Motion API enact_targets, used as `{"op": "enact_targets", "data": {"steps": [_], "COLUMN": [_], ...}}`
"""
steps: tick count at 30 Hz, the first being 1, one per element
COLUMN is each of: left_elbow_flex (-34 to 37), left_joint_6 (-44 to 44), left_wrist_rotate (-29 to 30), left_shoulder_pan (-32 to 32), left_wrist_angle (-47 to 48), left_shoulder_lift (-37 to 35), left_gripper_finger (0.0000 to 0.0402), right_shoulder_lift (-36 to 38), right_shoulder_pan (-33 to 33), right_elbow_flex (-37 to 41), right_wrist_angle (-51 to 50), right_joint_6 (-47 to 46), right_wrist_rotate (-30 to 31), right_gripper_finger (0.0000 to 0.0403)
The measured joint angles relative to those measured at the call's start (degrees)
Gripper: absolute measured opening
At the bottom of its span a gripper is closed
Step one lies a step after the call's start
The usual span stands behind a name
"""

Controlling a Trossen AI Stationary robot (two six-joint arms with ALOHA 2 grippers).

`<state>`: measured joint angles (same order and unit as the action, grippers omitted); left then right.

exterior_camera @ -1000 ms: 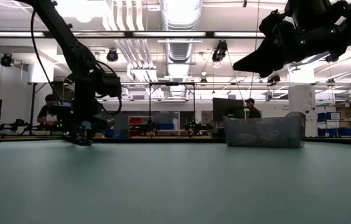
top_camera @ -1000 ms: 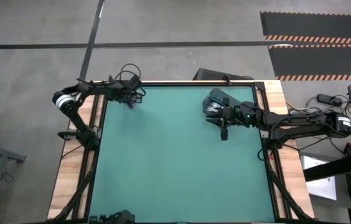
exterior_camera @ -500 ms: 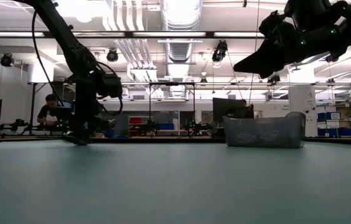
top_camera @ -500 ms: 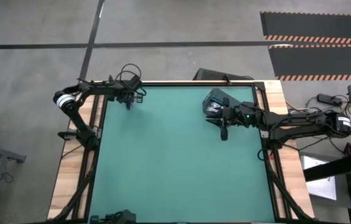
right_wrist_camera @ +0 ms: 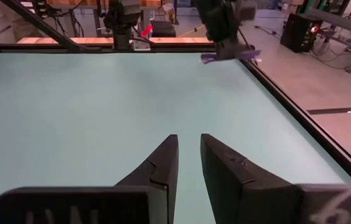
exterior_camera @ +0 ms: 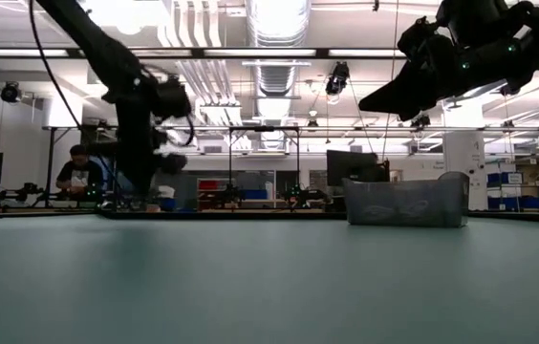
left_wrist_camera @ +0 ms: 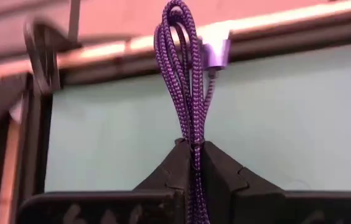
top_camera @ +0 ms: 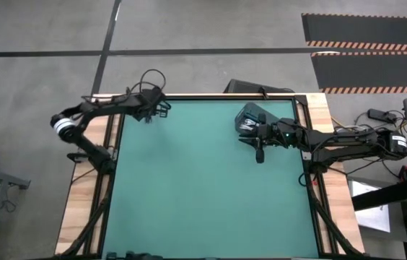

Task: Pick and place USB-C Cables
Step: Put the violet charger cable into the black container

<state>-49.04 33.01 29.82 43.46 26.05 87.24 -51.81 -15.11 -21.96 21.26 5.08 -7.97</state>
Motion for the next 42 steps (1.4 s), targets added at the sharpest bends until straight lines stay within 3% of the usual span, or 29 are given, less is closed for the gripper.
{"op": "enact_targets", "data": {"steps": [9, 17, 23, 31, 42], "left_elbow_flex": [0.06, 2.14, 4.83, 6.96, 7.77], "left_joint_6": [-5.68, -12.53, -18.68, -26.46, -36.49], "left_wrist_rotate": [2.41, 2.4, 1.67, -1.72, -3.34], "left_shoulder_pan": [-14.34, -27.73, -35.47, -43.92, -51.3], "left_wrist_angle": [-6.77, -25.01, -39.78, -54.58, -73.3], "left_shoulder_lift": [-10.84, -13.92, -13.34, -10.27, -3.81], "left_gripper_finger": [0.001, 0.0011, 0.0011, 0.0011, 0.0011], "right_shoulder_lift": [-0.02, -0.02, -0.96, -6.3, -14.63], "right_shoulder_pan": [0.0, 0.0, 1.78, 4.63, 6.93], "right_elbow_flex": [0.0, 0.02, 0.8, 3.65, 1.68], "right_wrist_angle": [0.09, 1.48, 9.55, 29.19, 41.23], "right_joint_6": [0.04, -0.07, -0.12, -0.7, -4.48], "right_wrist_rotate": [0.0, -1.95, -4.52, -4.53, -7.02], "right_gripper_finger": [0.0059, 0.0059, 0.0059, 0.0059, 0.0059]}}
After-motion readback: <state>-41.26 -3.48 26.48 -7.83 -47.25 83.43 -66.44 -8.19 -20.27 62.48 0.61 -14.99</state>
